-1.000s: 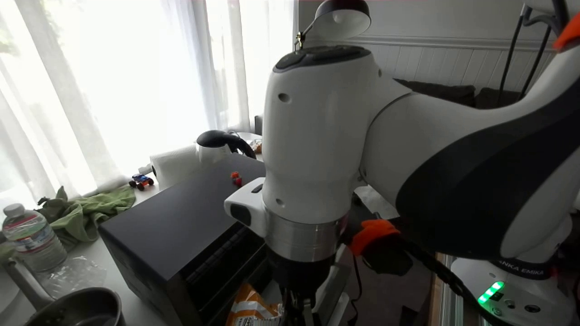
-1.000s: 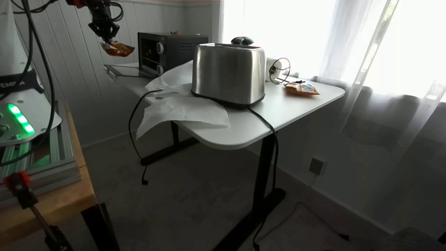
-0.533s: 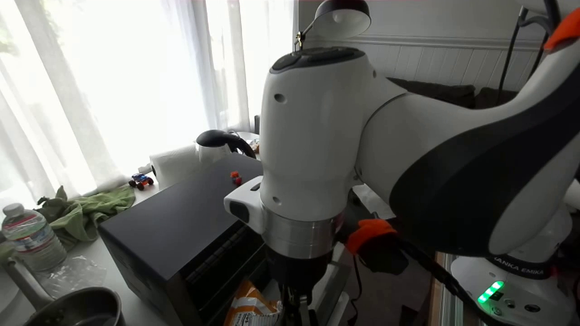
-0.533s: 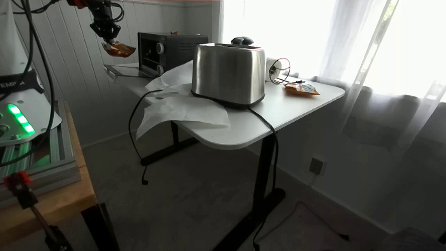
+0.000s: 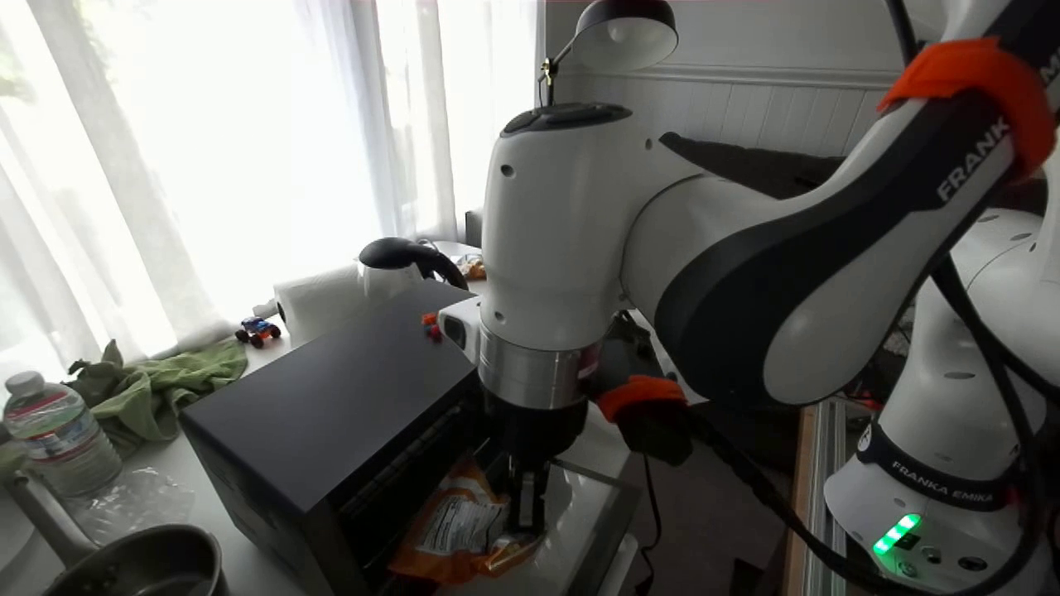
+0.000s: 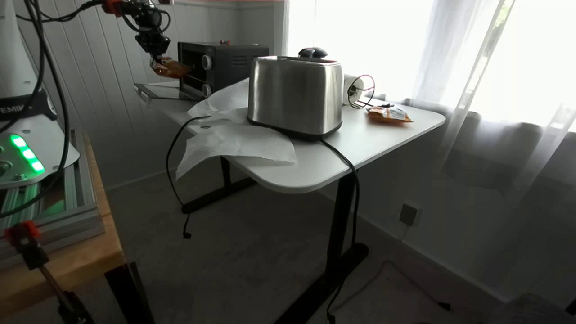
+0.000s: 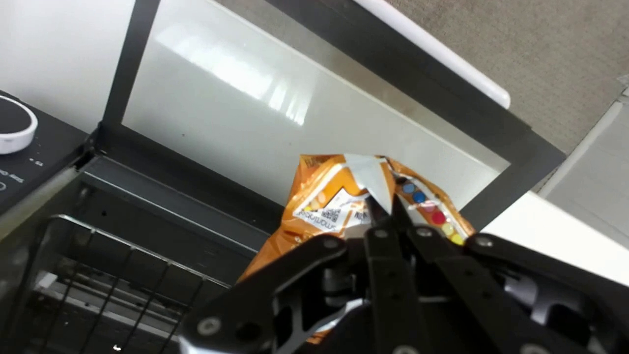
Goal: Put the white and orange packet in the toaster oven.
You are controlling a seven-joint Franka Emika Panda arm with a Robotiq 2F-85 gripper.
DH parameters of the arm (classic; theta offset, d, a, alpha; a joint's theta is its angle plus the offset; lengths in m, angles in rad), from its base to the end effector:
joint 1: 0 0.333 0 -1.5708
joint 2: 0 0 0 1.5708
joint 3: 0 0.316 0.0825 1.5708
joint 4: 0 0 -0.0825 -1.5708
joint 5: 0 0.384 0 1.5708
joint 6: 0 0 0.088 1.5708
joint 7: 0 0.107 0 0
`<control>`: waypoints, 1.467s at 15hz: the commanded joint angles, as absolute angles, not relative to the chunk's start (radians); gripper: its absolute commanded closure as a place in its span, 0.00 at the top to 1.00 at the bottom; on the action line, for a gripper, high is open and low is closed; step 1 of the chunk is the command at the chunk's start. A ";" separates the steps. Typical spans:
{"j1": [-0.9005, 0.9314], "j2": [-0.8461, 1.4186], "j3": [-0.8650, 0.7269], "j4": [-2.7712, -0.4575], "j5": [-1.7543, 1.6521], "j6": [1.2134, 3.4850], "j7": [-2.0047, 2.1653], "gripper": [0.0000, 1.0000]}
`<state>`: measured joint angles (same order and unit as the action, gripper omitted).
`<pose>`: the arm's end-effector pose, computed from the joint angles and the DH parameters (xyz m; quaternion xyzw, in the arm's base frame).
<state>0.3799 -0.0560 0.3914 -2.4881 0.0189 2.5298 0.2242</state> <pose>0.3414 0.3308 0.3156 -0.9637 -0.2629 -0.0435 0.0180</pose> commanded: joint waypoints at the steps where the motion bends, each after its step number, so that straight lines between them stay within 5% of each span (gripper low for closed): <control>1: 0.356 -0.094 0.378 -2.542 -0.001 2.604 0.327 0.02; 22: 0.202 -0.056 0.356 -2.605 -0.410 2.908 0.710 0.03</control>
<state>0.2203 -0.0593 0.3522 -2.5960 -0.3406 2.8721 0.6347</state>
